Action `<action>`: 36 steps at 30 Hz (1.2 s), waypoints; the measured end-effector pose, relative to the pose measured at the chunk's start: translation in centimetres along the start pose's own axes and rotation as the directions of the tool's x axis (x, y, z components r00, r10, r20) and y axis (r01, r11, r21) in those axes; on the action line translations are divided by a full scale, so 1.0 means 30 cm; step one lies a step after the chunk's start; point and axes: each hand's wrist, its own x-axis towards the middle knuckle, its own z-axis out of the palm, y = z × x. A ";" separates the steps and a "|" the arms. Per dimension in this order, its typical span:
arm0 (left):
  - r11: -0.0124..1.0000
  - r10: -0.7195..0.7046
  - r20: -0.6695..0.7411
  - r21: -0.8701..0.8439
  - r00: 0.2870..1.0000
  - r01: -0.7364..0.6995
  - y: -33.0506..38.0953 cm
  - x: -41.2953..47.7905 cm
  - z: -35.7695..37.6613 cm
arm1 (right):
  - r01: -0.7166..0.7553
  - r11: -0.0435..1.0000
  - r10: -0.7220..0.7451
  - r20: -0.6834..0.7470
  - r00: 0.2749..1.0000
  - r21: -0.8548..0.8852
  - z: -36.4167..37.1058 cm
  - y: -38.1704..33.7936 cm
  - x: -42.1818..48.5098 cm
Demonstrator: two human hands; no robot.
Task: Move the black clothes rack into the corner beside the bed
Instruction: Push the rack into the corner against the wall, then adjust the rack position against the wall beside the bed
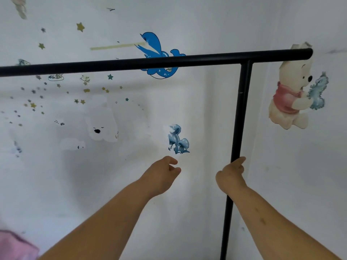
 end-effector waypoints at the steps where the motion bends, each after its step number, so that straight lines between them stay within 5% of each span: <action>1: 1.000 -0.003 -0.003 -0.001 1.000 0.003 -0.006 -0.004 -0.001 | 0.005 0.999 -0.003 -0.043 0.999 0.039 0.010 -0.002 -0.016; 5: 0.999 -0.038 -0.004 -0.025 0.999 0.038 -0.045 -0.017 -0.006 | 0.004 0.986 0.018 -0.128 0.992 0.165 0.037 -0.040 -0.091; 9: 0.996 -0.074 -0.004 -0.059 0.997 0.073 -0.144 -0.065 -0.049 | -0.082 0.939 0.078 0.025 0.997 0.335 0.004 -0.142 -0.196; 13: 0.994 -0.090 -0.002 -0.066 0.996 0.089 -0.214 -0.086 -0.064 | -0.244 0.587 0.121 0.214 0.969 0.772 0.003 -0.213 -0.241; 15: 0.991 -0.102 0.002 -0.081 0.995 0.102 -0.280 -0.109 -0.124 | -0.183 0.621 0.066 0.182 0.981 0.762 0.005 -0.297 -0.276; 18: 0.990 -0.114 -0.012 -0.088 0.993 0.113 -0.404 -0.139 -0.218 | -0.054 0.537 0.060 0.026 0.998 0.842 0.018 -0.414 -0.327; 22: 0.986 -0.147 -0.042 -0.086 0.988 0.143 -0.581 -0.183 -0.363 | -0.232 0.369 -0.035 0.262 0.964 0.900 0.017 -0.617 -0.365; 24: 0.982 -0.173 -0.058 -0.089 0.983 0.167 -0.689 -0.210 -0.446 | -0.171 0.459 -0.034 0.209 0.977 0.872 0.016 -0.732 -0.390; 36: 0.920 -0.391 -0.236 -0.096 0.890 0.379 -1.319 -0.449 -0.871 | -0.061 0.464 -0.246 0.194 0.950 0.884 0.056 -1.389 -0.628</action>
